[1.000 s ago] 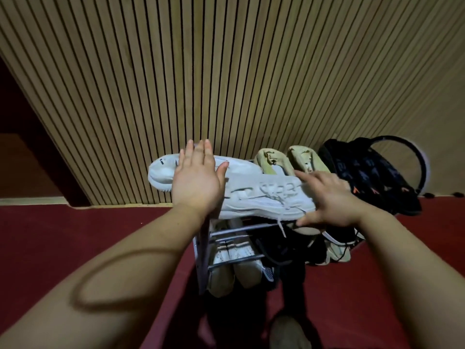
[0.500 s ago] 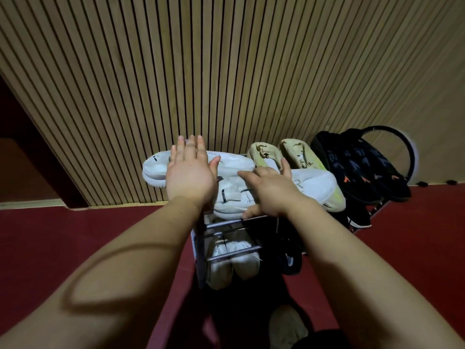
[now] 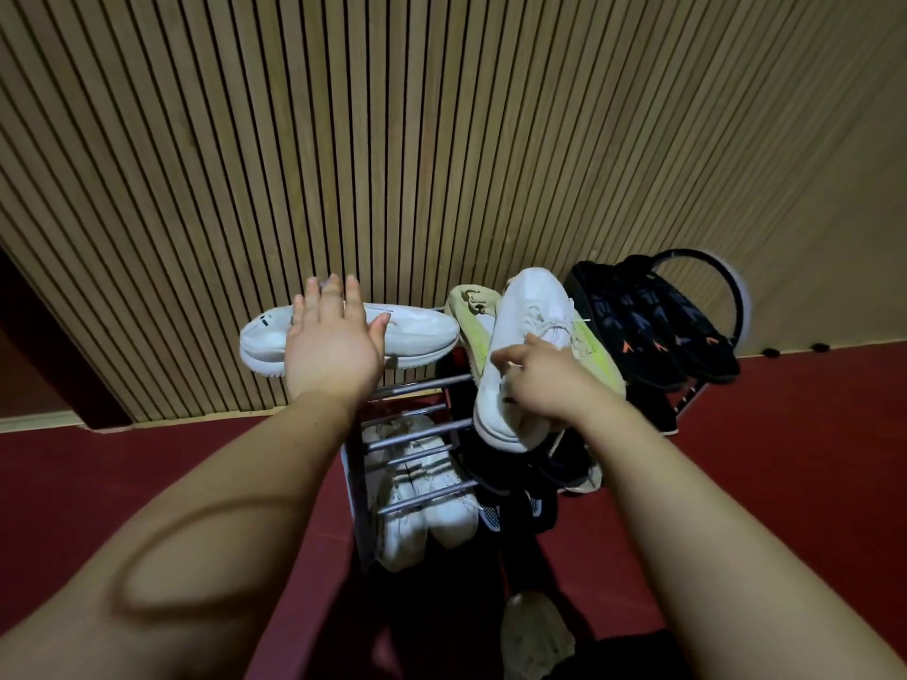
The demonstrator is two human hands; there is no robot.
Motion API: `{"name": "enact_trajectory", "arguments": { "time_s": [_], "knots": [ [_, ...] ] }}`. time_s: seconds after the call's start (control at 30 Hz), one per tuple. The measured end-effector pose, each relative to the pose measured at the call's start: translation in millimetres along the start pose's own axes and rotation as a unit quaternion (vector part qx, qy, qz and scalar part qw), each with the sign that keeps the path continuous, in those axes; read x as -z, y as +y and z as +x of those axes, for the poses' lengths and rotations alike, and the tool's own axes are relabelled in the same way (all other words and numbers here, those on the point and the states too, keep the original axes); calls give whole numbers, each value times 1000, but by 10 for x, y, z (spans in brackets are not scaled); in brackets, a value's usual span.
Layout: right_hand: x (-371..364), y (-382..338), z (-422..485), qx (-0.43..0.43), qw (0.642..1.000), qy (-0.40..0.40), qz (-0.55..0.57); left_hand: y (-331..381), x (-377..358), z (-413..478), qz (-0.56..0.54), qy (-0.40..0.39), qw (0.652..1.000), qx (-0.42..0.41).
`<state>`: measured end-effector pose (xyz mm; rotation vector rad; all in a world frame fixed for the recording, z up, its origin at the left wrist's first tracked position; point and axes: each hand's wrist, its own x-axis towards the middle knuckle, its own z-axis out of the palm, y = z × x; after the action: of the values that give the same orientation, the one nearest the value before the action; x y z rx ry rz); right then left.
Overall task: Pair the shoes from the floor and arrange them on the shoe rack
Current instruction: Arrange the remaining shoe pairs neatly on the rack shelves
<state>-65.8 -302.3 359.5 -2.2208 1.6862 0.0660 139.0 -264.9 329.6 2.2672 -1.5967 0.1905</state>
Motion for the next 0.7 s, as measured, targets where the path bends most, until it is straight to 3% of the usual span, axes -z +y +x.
{"name": "enact_trajectory", "arguments": {
  "time_s": [0.07, 0.13, 0.33, 0.47, 0.57, 0.7],
  "knots": [
    [-145, -123, -11, -59, 997, 17, 50, 13, 8, -7, 0, 0, 1000, 1],
    [-294, -204, -39, -95, 995, 10, 13, 18, 14, -11, -2, 1, 1000, 2],
    [-219, -167, -32, -58, 992, 91, -59, 1, -2, -10, -1, 0, 1000, -2],
    [55, 140, -38, 12, 983, 139, -119, 8, 4, -11, -7, 3, 1000, -1],
    [90, 443, 16, 21, 980, 139, -141, 8, 2, -9, -11, 5, 1000, -3],
    [-22, 599, 106, -38, 993, 94, -63, -6, -18, 12, -12, 6, 1000, -4]
  ]
}}
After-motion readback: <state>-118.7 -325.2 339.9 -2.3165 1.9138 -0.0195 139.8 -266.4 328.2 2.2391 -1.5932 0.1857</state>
